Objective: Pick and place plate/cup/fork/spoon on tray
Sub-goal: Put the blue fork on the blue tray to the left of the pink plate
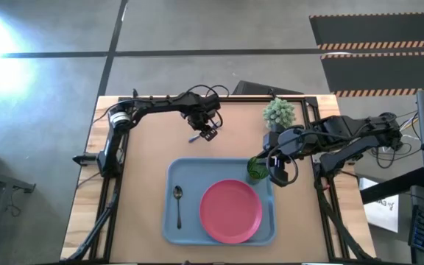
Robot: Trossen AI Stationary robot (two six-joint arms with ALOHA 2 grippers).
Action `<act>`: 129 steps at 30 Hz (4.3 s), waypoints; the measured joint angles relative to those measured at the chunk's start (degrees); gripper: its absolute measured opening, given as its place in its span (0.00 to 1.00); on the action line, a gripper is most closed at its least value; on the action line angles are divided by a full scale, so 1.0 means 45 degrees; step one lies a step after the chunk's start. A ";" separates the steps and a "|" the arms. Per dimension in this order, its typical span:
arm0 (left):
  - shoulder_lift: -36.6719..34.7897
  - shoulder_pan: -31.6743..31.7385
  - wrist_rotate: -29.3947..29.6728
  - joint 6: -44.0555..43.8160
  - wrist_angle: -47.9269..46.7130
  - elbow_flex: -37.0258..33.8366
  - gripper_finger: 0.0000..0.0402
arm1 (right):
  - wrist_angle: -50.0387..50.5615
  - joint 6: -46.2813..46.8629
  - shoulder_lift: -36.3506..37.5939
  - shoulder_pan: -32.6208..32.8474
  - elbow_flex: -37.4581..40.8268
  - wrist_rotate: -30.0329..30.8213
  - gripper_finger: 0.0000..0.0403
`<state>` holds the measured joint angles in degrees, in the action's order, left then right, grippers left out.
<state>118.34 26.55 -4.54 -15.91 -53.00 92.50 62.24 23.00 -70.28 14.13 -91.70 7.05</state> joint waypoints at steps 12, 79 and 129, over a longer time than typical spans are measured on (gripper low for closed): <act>0.0000 0.0397 -0.0284 0.0007 0.0043 -0.0771 0.46 | -0.0380 0.0000 0.0000 0.0000 0.0000 0.0054 0.20; -0.7360 -0.2063 0.2480 -0.3522 -0.3871 -0.1120 0.00 | -0.0268 -0.0717 -0.0024 -0.0003 0.0000 0.0039 0.20; -0.2836 -1.3363 0.7500 -2.3790 -0.0926 -0.1818 0.00 | 0.1095 -0.3165 -0.0024 -0.0005 0.0000 -0.0010 0.20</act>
<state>105.58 -33.58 29.20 -122.97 -57.17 84.32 67.17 8.76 -70.39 14.11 -91.70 7.01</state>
